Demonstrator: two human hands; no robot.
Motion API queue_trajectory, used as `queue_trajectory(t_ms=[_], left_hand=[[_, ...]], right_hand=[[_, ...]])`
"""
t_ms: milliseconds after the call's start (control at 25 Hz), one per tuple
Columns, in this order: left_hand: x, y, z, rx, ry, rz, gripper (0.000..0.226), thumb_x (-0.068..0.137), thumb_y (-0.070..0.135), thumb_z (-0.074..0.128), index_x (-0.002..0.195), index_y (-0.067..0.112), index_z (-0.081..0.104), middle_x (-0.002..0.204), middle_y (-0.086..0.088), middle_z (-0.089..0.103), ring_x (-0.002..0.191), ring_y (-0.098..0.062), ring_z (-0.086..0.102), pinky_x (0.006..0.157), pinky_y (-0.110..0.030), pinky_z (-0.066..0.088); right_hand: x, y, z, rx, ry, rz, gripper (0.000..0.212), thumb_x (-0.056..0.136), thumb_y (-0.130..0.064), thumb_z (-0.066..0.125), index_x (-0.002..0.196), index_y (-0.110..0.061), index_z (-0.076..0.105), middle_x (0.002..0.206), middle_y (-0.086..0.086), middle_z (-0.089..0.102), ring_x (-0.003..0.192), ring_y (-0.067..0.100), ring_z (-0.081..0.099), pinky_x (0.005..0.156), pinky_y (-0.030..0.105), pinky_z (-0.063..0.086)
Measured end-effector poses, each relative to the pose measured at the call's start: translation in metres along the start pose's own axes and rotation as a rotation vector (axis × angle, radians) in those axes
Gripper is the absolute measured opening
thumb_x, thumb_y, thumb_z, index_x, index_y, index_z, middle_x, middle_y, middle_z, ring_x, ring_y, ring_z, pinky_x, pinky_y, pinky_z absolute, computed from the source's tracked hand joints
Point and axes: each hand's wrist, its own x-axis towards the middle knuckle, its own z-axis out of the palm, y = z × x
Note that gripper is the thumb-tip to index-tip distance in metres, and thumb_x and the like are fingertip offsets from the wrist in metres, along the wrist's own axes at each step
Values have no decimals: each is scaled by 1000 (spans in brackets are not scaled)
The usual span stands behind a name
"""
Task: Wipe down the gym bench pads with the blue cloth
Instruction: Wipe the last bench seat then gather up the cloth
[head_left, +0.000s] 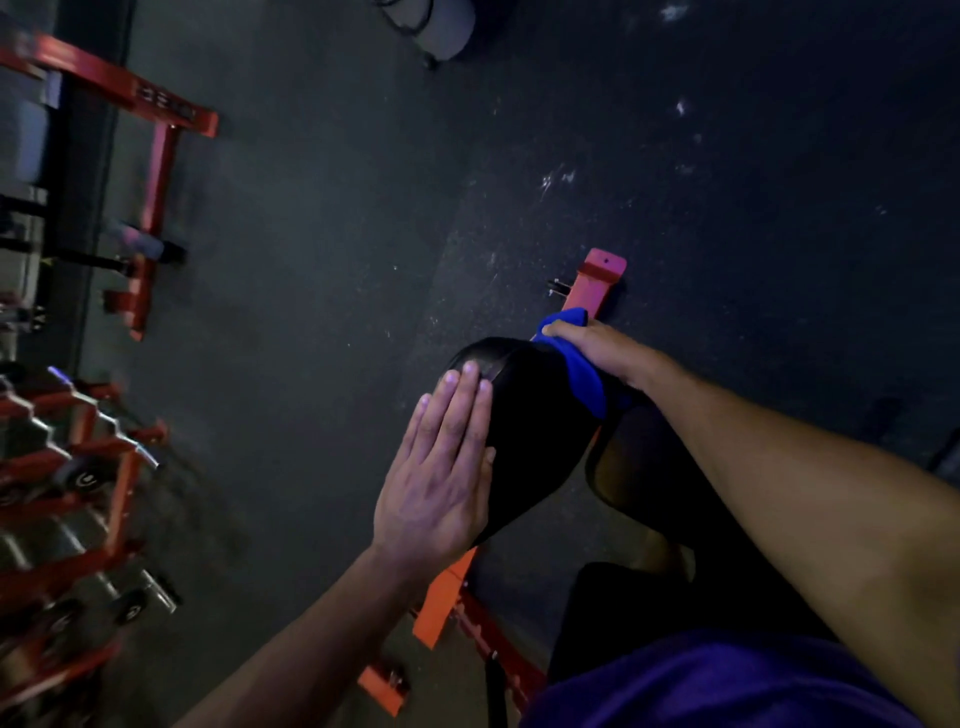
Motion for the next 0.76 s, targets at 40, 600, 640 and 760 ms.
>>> queue_trajectory(t_ms=[40,600,640,760], left_hand=[[1,0,0,5,0,-3,58,104,17,42,157,0,27,167,-14,22,157,-28,17,127,-45,20],[1,-1,4,25,-27,-8,60,105,17,43,158,2,20,169,-10,15,157,-28,16,127,-45,19],[1,1,2,29,-30,-14,61,104,16,43,158,2,19,169,-11,15,157,-28,16,127,-45,19],[1,2,1,36,-33,-15,66,103,16,44,161,5,15,169,-10,14,158,-27,14,127,-44,18]], right_hand=[[-1,-5,-1,-39,-4,17,45,78,-55,62,96,-15,72,97,8,75,91,24,70,88,37,52],[-9,2,13,-170,176,-224,67,79,-69,51,101,-9,72,105,5,73,105,19,65,98,40,48],[-7,2,10,-175,171,-147,69,77,-71,53,105,-11,72,110,8,73,110,23,65,100,40,47],[-25,-20,21,-157,152,-213,63,76,-67,51,97,-12,74,101,5,75,103,21,67,95,36,49]])
